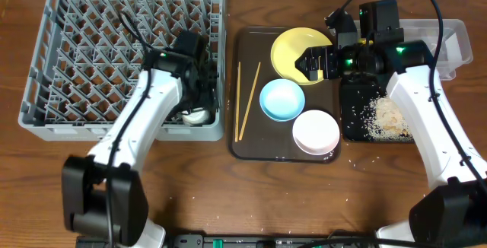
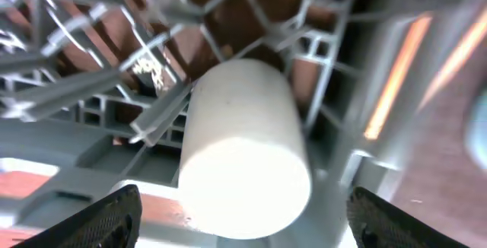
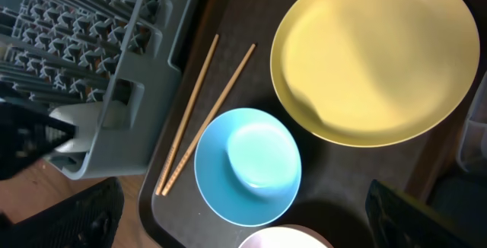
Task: Sort waste into correct bins and load items into the dishwasher
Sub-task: 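Move the left gripper from the rack to the blue bowl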
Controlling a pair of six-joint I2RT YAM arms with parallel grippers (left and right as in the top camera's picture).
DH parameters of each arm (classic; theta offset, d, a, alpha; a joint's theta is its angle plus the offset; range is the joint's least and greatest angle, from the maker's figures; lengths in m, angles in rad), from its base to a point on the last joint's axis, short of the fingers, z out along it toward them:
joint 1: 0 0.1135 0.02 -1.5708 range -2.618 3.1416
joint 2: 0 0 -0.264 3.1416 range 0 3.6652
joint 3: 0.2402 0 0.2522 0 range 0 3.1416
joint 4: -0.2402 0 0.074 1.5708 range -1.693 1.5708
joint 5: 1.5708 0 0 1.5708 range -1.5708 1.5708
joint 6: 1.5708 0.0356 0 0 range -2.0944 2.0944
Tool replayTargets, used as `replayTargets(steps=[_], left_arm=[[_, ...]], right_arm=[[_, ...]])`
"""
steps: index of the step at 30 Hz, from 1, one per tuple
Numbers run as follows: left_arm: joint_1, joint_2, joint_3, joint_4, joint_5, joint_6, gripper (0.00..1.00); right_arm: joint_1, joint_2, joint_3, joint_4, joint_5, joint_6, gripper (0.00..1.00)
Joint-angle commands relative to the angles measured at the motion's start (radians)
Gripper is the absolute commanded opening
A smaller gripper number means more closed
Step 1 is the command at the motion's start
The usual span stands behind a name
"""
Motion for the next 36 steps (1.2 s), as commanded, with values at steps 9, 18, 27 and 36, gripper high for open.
replayTargets(steps=[9, 18, 27, 36], left_arm=[[-0.085, -0.178, 0.092, 0.076, 0.134, -0.006, 0.88], [-0.282, -0.037, 0.078, 0.194, 0.126, -0.123, 0.88], [-0.311, 0.153, 0.078, 0.315, 0.123, -0.292, 0.77], [-0.341, 0.275, 0.078, 0.391, 0.064, -0.311, 0.68]], right_arm=[[-0.068, -0.076, 0.005, -0.026, 0.01, 0.025, 0.99], [-0.089, -0.088, 0.005, -0.083, 0.059, 0.075, 0.94], [-0.087, -0.088, 0.003, -0.102, 0.088, 0.074, 0.94], [-0.085, -0.088, 0.003, -0.103, 0.09, 0.074, 0.94]])
